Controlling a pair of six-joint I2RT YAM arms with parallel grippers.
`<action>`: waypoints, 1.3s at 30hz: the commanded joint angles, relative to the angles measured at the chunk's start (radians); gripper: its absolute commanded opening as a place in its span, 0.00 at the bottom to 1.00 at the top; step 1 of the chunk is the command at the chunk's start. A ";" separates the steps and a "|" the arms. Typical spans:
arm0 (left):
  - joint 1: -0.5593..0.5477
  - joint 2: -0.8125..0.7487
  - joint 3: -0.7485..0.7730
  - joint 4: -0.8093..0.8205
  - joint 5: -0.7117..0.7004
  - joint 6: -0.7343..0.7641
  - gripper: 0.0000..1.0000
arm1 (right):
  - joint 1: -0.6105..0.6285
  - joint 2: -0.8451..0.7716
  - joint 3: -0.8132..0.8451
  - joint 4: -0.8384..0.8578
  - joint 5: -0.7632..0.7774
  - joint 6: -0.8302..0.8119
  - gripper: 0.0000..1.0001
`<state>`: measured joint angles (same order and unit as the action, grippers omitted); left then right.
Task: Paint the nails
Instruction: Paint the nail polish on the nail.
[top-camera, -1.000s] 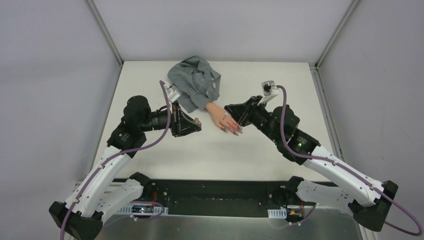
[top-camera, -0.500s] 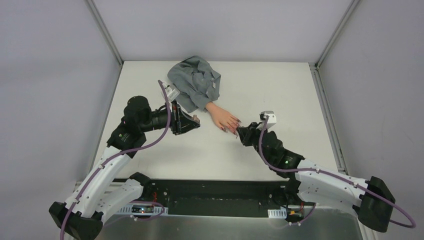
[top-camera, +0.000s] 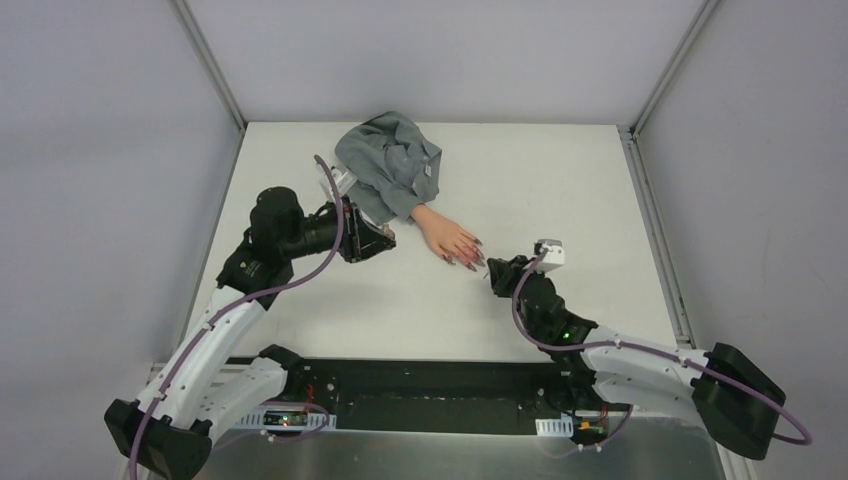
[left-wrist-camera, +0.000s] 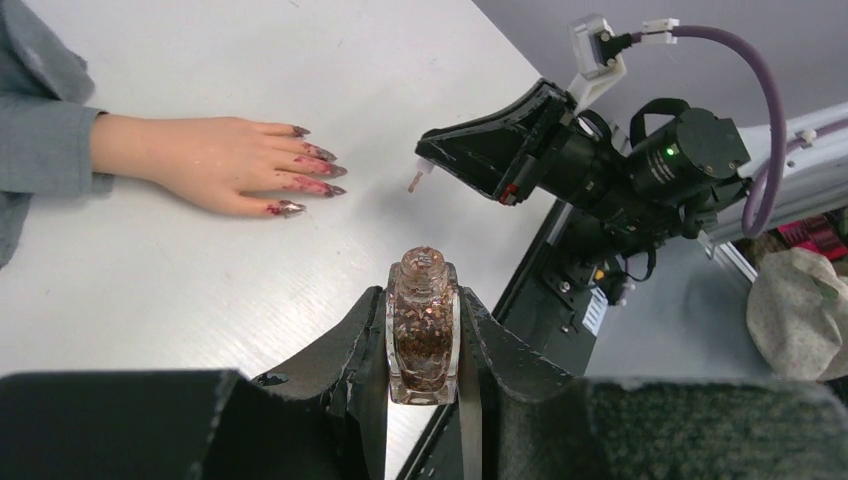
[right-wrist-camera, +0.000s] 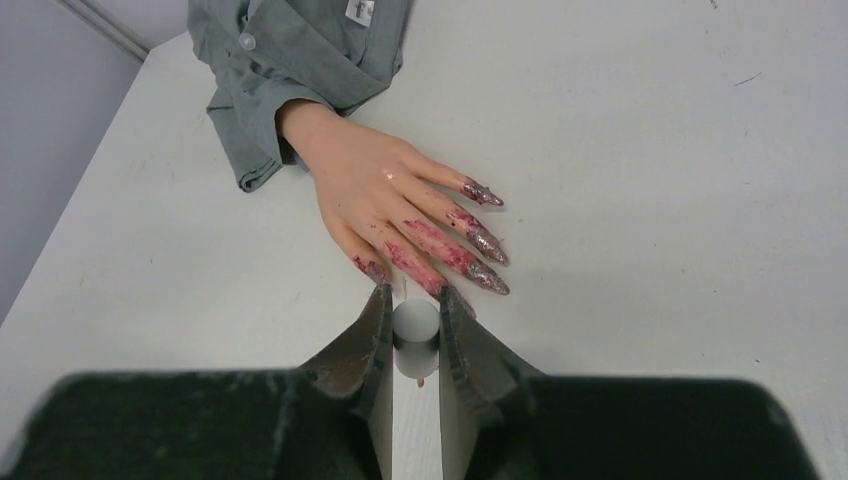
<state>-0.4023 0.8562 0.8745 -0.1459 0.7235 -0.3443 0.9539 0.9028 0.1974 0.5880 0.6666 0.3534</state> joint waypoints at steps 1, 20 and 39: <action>0.038 0.019 0.005 -0.001 -0.061 -0.009 0.00 | -0.035 0.063 -0.003 0.160 0.011 0.032 0.00; 0.046 0.019 0.022 -0.061 -0.132 0.023 0.00 | -0.159 0.460 0.062 0.457 -0.170 0.029 0.00; 0.046 0.024 0.021 -0.066 -0.146 0.024 0.00 | -0.169 0.558 0.092 0.533 -0.166 0.001 0.00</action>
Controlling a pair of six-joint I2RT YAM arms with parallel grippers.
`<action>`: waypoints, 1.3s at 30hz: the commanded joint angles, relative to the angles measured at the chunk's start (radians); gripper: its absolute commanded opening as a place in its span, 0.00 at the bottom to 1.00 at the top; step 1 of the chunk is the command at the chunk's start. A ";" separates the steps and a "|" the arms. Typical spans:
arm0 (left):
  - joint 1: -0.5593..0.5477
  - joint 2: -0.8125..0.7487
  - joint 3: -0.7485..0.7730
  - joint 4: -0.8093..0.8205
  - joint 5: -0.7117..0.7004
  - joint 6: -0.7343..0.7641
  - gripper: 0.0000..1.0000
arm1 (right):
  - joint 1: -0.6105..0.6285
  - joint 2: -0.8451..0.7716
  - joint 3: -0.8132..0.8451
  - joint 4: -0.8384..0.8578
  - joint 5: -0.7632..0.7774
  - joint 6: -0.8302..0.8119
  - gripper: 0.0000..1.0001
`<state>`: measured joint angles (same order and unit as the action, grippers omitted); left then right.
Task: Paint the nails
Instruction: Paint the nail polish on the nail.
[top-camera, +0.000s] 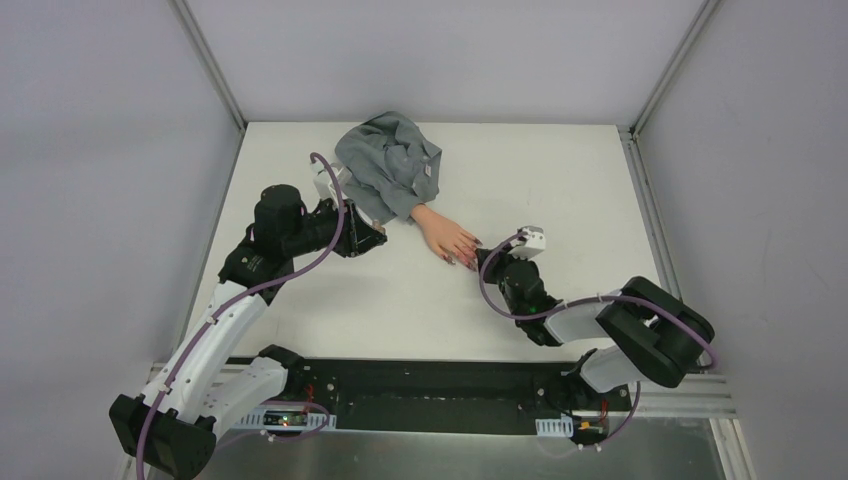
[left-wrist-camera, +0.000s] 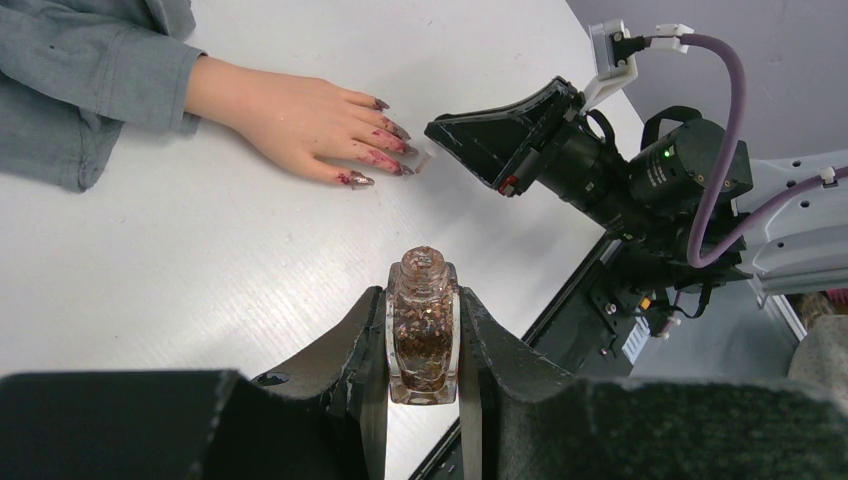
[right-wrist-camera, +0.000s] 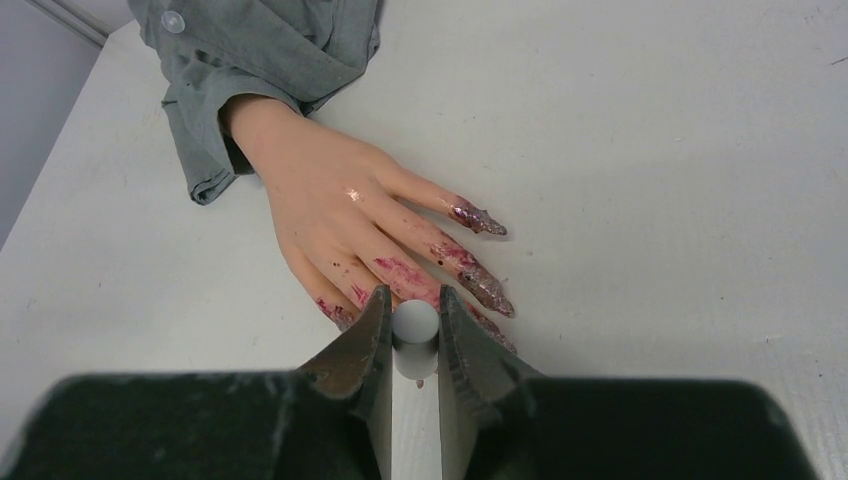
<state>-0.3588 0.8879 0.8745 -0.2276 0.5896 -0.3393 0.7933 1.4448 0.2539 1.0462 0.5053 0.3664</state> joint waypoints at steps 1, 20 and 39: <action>0.003 -0.008 0.021 0.016 -0.013 0.020 0.00 | -0.009 0.019 0.037 0.076 -0.005 -0.012 0.00; 0.002 -0.001 0.021 0.014 -0.010 0.019 0.00 | -0.022 0.083 0.046 0.125 -0.001 -0.018 0.00; 0.003 0.005 0.023 0.014 -0.009 0.020 0.00 | -0.028 0.143 0.050 0.153 -0.003 -0.015 0.00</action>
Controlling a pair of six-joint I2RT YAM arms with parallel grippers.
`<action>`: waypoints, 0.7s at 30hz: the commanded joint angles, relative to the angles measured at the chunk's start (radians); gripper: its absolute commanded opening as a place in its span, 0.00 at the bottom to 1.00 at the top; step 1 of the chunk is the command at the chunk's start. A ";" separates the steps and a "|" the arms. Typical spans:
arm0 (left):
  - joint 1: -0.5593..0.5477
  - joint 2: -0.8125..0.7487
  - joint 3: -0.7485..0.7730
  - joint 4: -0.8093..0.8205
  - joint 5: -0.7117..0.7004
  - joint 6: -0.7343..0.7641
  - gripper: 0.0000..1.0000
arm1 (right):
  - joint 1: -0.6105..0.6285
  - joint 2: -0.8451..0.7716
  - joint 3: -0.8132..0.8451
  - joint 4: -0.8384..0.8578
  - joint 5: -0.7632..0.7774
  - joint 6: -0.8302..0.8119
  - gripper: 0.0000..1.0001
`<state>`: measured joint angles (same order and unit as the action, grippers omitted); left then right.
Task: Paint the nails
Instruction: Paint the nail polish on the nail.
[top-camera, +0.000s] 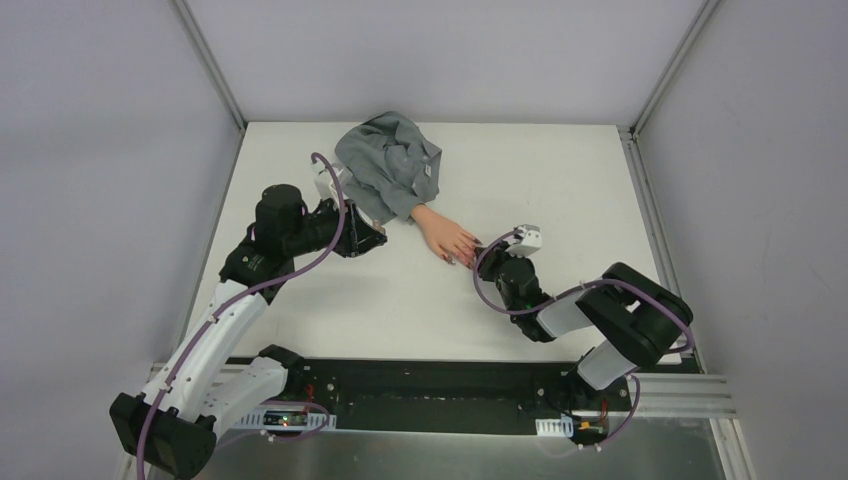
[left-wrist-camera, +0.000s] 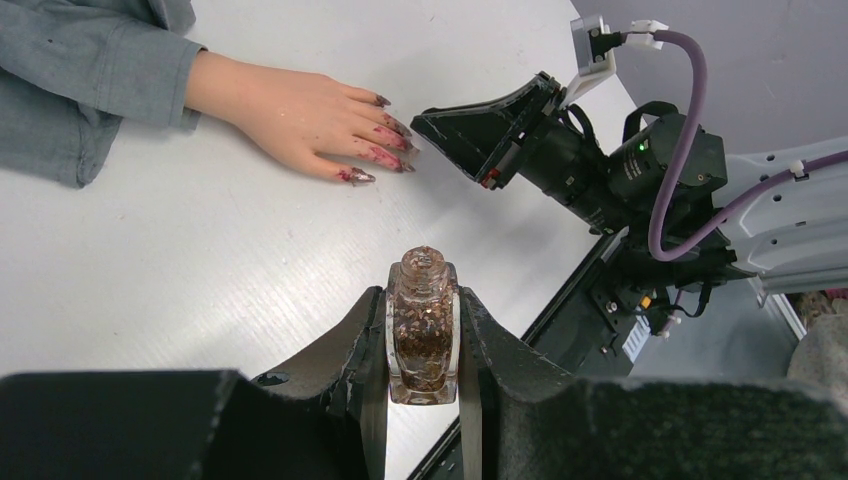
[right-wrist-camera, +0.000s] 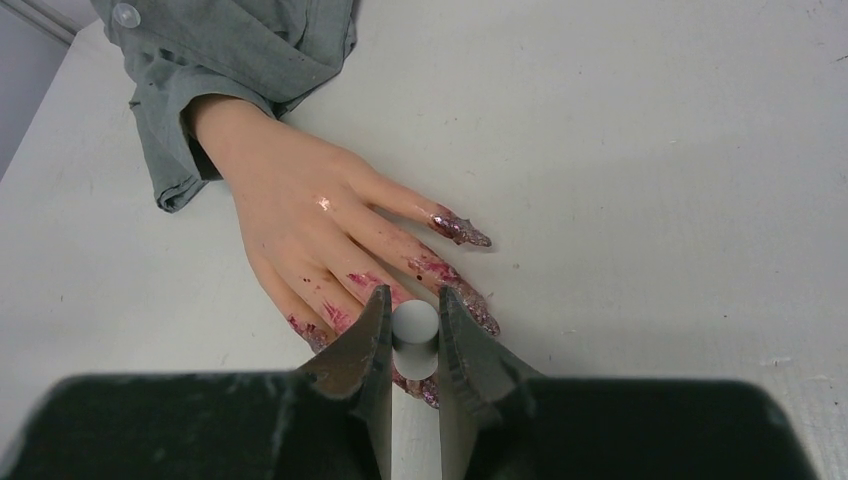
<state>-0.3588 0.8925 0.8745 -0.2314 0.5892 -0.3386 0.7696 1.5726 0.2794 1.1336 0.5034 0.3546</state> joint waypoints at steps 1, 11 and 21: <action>0.003 0.000 0.022 0.018 -0.008 0.019 0.00 | -0.004 0.018 0.025 0.066 -0.002 -0.003 0.00; 0.003 0.000 0.024 0.017 -0.006 0.018 0.00 | -0.004 0.009 0.014 0.063 0.001 -0.003 0.00; 0.003 -0.004 0.024 0.018 -0.004 0.017 0.00 | -0.002 -0.006 0.002 0.049 0.008 -0.002 0.00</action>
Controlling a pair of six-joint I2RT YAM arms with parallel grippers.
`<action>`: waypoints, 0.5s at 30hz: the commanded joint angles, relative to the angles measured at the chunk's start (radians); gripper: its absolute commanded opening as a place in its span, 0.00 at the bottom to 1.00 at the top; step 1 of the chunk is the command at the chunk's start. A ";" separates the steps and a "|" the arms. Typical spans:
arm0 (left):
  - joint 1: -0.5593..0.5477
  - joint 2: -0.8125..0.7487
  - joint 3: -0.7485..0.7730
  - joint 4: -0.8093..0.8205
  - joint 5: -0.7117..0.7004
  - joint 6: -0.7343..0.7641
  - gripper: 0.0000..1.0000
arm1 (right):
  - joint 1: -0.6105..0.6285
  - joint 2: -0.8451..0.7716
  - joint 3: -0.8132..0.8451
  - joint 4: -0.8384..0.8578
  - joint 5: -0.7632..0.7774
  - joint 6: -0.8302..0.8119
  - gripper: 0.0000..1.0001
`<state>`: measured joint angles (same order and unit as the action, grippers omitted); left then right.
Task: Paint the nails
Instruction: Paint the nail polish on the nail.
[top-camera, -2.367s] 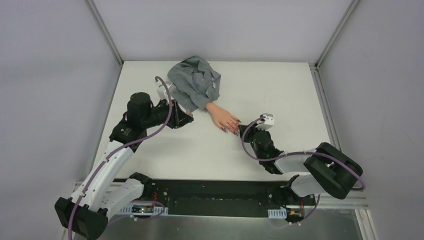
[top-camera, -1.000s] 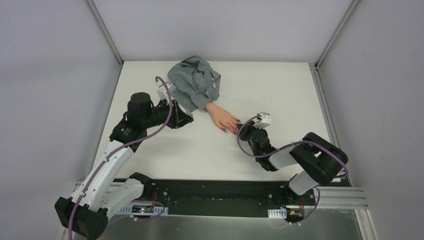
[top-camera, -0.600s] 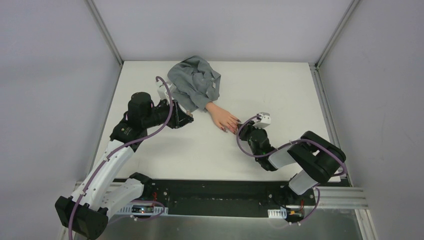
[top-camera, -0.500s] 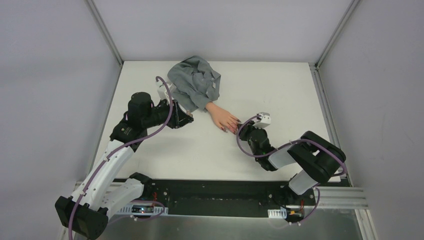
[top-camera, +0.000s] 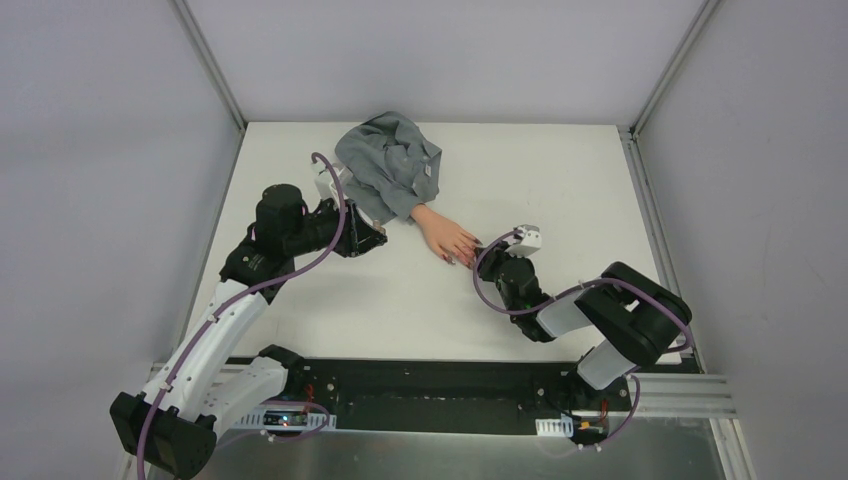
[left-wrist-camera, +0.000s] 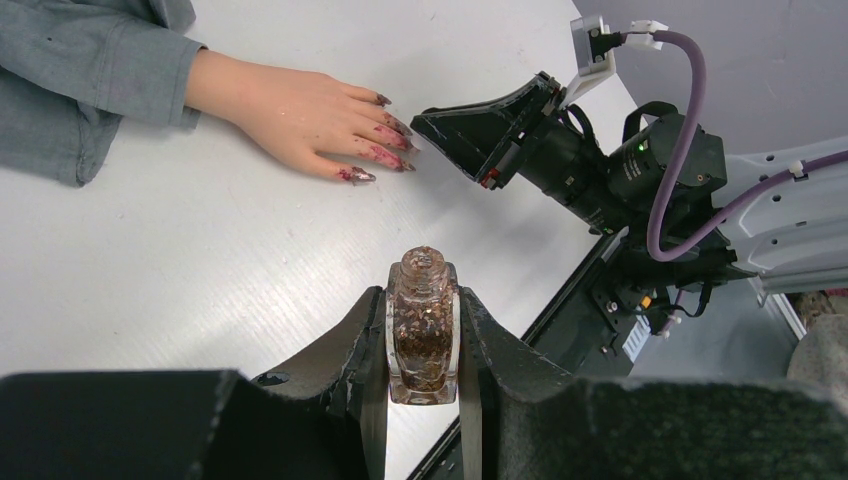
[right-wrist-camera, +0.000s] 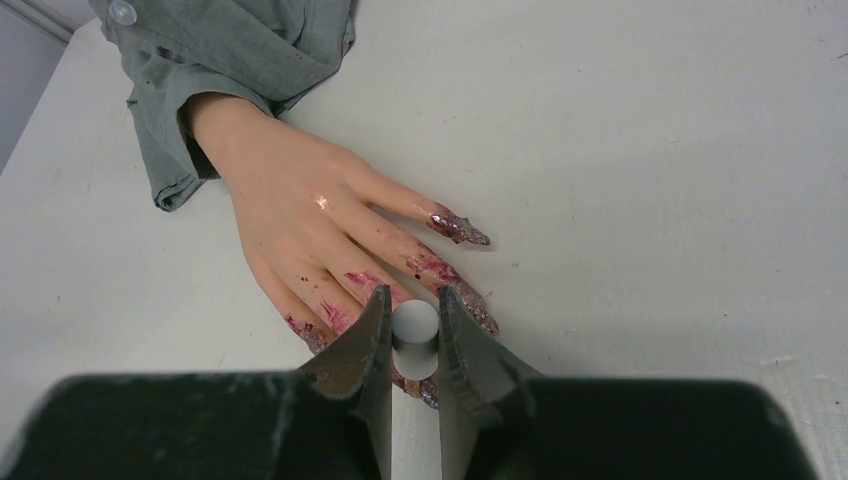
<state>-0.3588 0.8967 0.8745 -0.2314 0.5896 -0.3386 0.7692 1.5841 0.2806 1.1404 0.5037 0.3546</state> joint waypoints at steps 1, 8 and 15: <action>0.003 -0.007 0.024 0.017 -0.002 0.017 0.00 | -0.002 -0.019 -0.001 0.040 0.007 -0.002 0.00; 0.003 -0.010 0.024 0.017 -0.002 0.015 0.00 | -0.001 -0.024 -0.009 0.038 0.011 0.001 0.00; 0.003 -0.008 0.024 0.017 0.002 0.015 0.00 | 0.001 -0.039 -0.017 0.022 0.021 0.001 0.00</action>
<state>-0.3588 0.8967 0.8745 -0.2317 0.5896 -0.3386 0.7692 1.5810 0.2790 1.1393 0.5049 0.3546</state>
